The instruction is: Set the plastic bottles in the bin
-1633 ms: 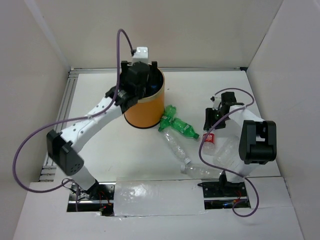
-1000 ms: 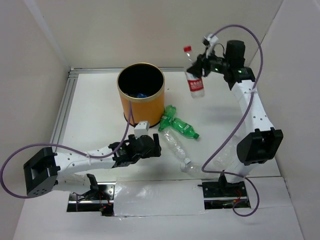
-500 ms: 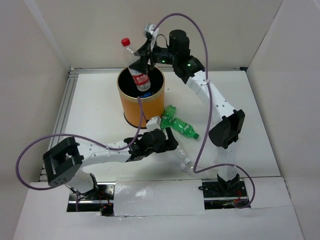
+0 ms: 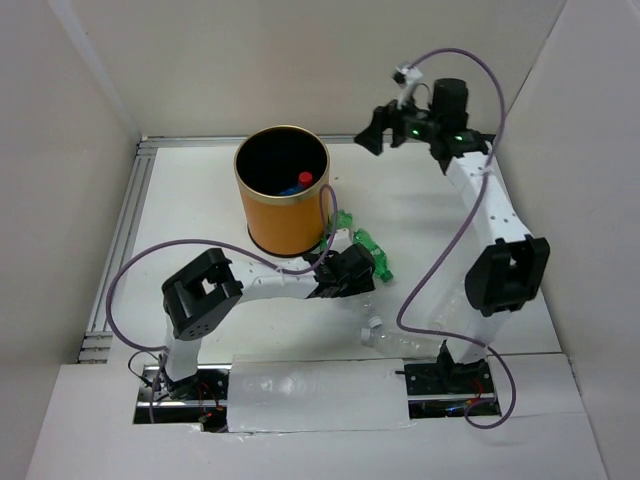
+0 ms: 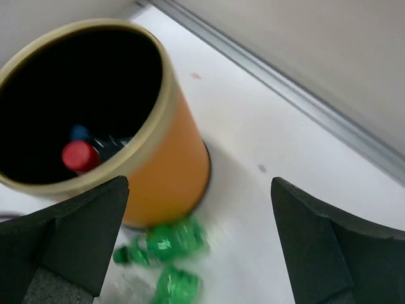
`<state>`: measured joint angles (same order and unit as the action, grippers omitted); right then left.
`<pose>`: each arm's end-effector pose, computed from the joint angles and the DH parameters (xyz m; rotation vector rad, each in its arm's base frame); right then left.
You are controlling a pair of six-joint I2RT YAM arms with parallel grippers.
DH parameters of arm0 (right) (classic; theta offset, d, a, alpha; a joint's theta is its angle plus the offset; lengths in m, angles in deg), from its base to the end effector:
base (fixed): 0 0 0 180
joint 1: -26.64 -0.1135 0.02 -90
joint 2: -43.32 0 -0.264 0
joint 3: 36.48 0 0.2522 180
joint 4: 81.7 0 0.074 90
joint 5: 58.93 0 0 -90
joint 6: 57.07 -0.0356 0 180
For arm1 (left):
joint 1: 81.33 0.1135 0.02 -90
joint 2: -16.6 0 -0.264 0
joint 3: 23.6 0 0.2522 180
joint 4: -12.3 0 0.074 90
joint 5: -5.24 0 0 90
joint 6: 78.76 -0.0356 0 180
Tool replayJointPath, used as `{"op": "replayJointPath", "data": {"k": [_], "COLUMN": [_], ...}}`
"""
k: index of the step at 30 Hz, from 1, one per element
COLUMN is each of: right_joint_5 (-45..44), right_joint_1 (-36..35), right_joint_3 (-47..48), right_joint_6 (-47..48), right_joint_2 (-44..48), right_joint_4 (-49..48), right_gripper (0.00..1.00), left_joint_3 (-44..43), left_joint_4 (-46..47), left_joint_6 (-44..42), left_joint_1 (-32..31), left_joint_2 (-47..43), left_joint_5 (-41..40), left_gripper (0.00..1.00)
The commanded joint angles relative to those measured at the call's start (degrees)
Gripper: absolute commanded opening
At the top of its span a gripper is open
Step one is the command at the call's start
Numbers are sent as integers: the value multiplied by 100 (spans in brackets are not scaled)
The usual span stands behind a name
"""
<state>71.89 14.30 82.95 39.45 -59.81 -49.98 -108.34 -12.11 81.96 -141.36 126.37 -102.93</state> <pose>0.4047 0.1124 0.4145 -0.7815 1.6571 0.7232 0.2134 -0.3478 0.1733 -0.3780 2.4624 -0.6697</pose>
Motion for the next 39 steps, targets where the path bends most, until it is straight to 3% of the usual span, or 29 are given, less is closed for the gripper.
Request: {"op": "replayJointPath", "data": {"k": [1,2,3,7,10,11,12,18,23,25,28,30,33,36,37,38,39], "right_joint_5": [-12,-12,-12,128,128,59,58,-625,-1251,-1331,-1331,-1279,-1200,-1085,-1006,-1006,-953], "right_joint_1": [494,713,820,1260,1366,1366,1366,1190,997,944,944,882,760,637,636,488,417], "right_joint_3": [-852,-1342,-1556,-2374,-2936,-3068,-3305,-3808,-4133,-4186,-4238,-4308,-4362,-4414,-4414,-4467,-4467], "right_joint_6": [156,234,235,350,691,762,832,886,886,886,833,833,833,833,833,833,833], "right_joint_2": [785,864,935,1119,1120,1120,1120,1068,1067,1006,865,865,865,803,743,655,654], "right_joint_4": [279,348,349,831,1104,1209,1210,1325,1105,1105,1105,1053,1052,1052,1052,1113,1114], "right_gripper": [100,100,100,100,90,79,76,81,84,86,87,88,88,88,88,88,88], "left_joint_3": [-118,-118,-118,-126,-572,-679,-776,-1646,-1796,-1796,-1796,-1796,-2015,-2542,-2735,-3041,-3097], "left_joint_4": [-859,-859,-859,-807,-840,-894,-973,-843,247,388,450,564,433,117,-371,-593,-770], "left_joint_6": [-303,-365,-435,-1251,-2245,-2621,-2703,-3843,-4926,-5129,-5234,-5235,-4945,-4840,-4700,-4699,-4629], "left_joint_1": [-52,-53,-105,-456,-650,-720,-721,-361,524,877,1598,2055,2503,2706,2707,2707,2707], "left_joint_2": [246,246,159,-517,-1141,-1299,-1457,-2416,-2786,-2786,-2428,-2251,-1865,-1383,-1250,-1057,-1055], "left_joint_5": [86,86,86,-352,-633,-904,-1081,-2444,-3191,-3437,-3588,-3588,-3333,-3167,-3166,-3114,-3113], "left_gripper": [70,61,45,19,17,17,17,19,24,31,34,43,49,81,92,100,100]}}
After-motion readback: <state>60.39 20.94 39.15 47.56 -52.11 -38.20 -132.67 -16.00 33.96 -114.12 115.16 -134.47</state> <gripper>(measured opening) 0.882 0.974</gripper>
